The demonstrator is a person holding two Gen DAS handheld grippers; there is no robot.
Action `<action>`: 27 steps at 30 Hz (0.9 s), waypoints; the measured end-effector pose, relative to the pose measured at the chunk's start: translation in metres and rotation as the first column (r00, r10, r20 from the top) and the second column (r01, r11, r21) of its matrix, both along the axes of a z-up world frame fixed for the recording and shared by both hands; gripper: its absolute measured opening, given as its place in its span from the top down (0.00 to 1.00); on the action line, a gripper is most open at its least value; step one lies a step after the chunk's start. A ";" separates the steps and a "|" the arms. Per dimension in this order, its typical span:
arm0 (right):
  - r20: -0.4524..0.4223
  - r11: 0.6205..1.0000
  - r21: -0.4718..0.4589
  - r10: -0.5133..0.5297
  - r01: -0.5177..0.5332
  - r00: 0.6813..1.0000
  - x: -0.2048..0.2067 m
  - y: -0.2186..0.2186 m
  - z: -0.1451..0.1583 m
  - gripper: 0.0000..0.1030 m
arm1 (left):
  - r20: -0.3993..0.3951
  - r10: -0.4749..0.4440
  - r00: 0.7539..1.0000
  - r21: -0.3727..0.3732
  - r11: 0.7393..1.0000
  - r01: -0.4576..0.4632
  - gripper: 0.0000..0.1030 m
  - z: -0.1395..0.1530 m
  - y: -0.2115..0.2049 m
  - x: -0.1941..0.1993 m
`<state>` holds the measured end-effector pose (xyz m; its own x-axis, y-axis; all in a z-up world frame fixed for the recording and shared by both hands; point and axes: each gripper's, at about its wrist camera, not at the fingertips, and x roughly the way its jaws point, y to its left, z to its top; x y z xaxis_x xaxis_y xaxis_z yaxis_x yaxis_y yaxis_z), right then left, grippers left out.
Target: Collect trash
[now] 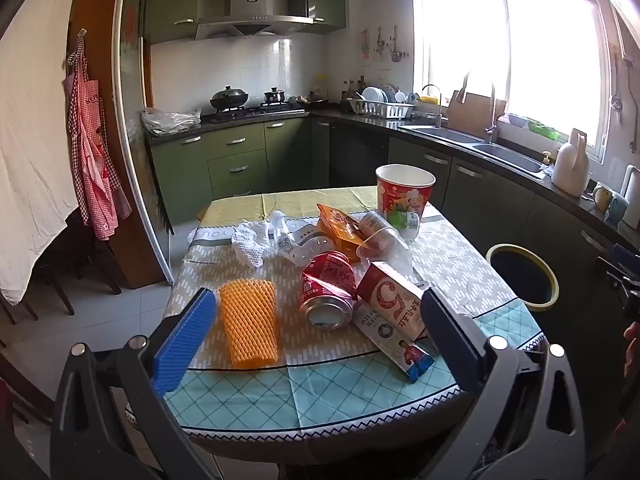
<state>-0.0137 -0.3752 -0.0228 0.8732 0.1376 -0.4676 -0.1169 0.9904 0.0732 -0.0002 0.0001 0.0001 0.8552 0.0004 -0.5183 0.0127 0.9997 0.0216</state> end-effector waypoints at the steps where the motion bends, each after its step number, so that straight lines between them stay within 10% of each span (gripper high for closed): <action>1: 0.005 1.000 -0.005 0.003 -0.003 1.000 0.000 0.000 0.000 0.04 | 0.001 -0.001 1.000 0.000 1.000 0.001 0.05 0.000 0.000 0.000; 27: -0.006 1.000 0.014 0.012 -0.012 1.000 0.004 0.002 -0.006 0.04 | -0.008 -0.008 1.000 0.003 1.000 0.008 0.05 0.001 0.001 -0.002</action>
